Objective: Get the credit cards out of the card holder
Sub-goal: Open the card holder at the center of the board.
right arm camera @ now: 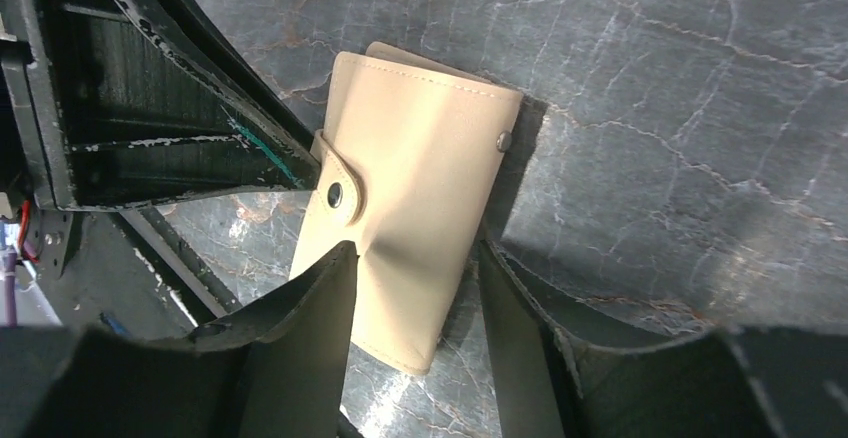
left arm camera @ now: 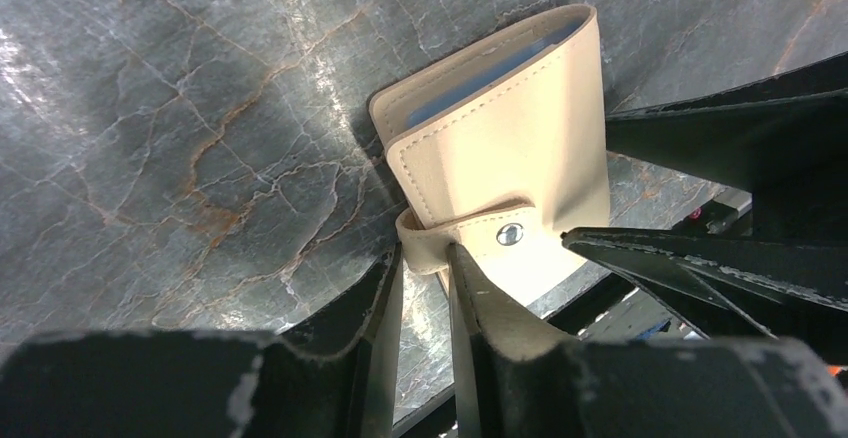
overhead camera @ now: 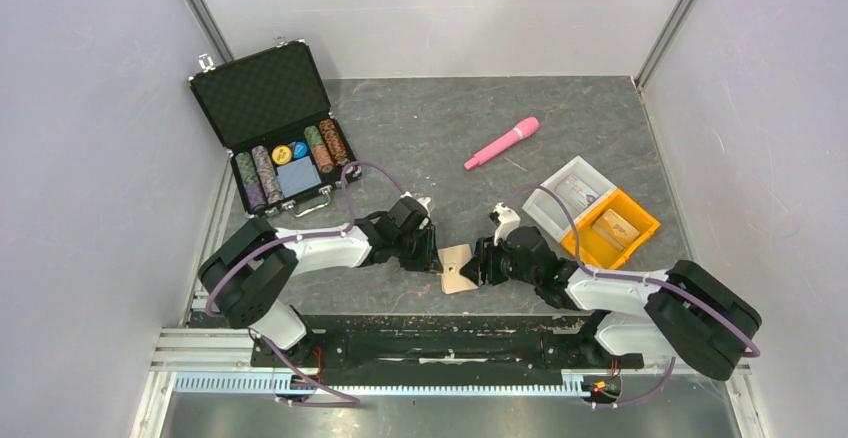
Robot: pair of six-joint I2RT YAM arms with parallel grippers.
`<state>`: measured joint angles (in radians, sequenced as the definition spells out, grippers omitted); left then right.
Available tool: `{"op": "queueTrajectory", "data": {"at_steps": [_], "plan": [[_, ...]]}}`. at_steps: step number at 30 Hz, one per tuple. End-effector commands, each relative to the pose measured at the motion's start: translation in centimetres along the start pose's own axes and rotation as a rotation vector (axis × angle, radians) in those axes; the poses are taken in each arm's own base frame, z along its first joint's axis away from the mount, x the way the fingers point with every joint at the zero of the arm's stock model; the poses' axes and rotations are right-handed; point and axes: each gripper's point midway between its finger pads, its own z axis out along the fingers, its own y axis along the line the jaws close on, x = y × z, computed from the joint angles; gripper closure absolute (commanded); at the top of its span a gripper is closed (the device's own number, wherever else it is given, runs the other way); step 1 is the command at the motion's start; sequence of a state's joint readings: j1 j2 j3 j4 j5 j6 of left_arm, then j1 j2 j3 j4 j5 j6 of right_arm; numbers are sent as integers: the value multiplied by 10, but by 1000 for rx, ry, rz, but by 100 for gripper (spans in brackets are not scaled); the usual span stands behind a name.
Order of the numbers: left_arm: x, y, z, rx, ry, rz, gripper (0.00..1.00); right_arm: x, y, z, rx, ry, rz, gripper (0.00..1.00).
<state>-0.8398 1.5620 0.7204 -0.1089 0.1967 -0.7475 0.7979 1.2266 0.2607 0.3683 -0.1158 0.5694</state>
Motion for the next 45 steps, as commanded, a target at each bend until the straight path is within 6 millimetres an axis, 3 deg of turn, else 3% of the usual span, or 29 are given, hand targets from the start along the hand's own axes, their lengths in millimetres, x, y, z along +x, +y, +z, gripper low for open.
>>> {"op": "queueTrajectory", "data": {"at_steps": [1,3,7,8,15,22,36,45], "plan": [[4,0,6,21,9,-34,71,1,10,3,-67,-13,42,53],[4,-1,7,27,9,-35,72,-3,12,4,-77,-29,46,64],[1,-8,5,51,7,-33,71,-15,24,1,-124,-66,57,97],[-1,-10,2,50,4,-28,70,-16,26,0,-131,-71,63,100],[-28,-42,-32,104,-75,2,49,-27,29,-10,-107,-100,106,100],[-23,-62,-27,135,-35,45,45,-38,33,-9,-62,-102,95,100],[-3,-22,-8,-25,15,8,49,-46,51,-12,-95,-137,79,100],[13,-13,-3,-40,51,-17,57,-49,53,-13,-93,-151,61,100]]}}
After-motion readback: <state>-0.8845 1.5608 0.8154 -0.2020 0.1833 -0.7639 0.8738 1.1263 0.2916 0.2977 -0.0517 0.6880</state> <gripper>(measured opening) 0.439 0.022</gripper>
